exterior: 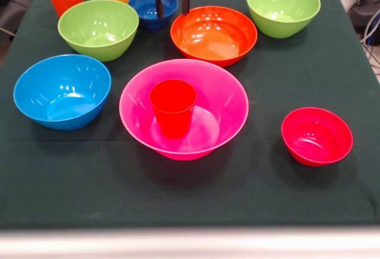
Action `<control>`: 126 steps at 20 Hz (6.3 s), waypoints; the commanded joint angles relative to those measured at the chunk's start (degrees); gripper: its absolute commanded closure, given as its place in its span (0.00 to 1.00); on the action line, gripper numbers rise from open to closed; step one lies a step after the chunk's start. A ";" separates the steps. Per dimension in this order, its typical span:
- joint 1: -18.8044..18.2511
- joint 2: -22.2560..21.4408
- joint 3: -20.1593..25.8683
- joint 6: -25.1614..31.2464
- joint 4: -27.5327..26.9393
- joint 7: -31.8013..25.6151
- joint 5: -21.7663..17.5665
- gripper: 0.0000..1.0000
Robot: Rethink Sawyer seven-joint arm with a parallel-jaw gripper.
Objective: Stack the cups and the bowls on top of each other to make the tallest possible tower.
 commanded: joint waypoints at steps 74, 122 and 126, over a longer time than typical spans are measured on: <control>-22.72 1.72 39.84 28.45 -0.11 -11.65 11.79 1.00; -26.41 21.12 53.78 52.67 -28.59 -26.62 8.40 1.00; -25.37 22.37 53.45 55.87 -32.90 -29.17 8.24 1.00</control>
